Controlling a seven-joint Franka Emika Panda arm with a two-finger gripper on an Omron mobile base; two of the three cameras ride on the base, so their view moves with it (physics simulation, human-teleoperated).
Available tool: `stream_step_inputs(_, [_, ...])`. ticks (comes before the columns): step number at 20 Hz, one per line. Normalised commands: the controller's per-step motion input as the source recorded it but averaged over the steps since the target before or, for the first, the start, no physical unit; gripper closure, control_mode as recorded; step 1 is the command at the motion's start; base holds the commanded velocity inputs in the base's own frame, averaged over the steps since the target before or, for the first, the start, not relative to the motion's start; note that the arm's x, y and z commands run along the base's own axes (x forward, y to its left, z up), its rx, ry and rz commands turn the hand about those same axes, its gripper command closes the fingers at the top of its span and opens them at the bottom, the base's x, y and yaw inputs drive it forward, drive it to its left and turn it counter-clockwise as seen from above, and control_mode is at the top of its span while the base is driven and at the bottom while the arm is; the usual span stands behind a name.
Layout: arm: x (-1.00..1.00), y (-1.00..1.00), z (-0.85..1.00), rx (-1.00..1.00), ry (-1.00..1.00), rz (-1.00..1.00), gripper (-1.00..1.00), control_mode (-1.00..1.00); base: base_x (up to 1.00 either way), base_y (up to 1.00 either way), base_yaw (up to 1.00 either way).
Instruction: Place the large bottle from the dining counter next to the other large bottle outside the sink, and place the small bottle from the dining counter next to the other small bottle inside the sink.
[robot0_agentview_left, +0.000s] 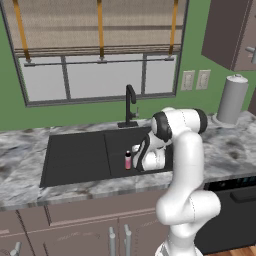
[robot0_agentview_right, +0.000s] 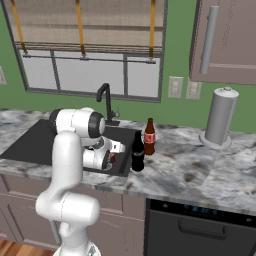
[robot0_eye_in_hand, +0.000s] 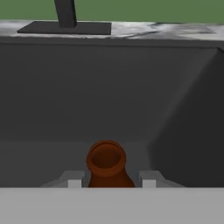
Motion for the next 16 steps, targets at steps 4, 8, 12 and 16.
stream_step_inputs(4, [0.0,0.0,0.0,-0.01,-0.05,0.0,-1.0,-1.0,0.0,0.0,0.0])
stream_step_inputs(8, [0.0,0.0,0.01,-0.05,-0.06,0.0,-1.0,-1.0,0.0,0.0,0.0])
stream_step_inputs(12, [0.0,0.0,0.24,-0.05,-0.09,0.0,-1.0,-1.0,0.0,0.0,0.0])
stream_step_inputs(16, [-0.07,0.0,0.52,-0.01,-0.1,0.0,-1.0,-1.0,0.0,0.0,0.0])
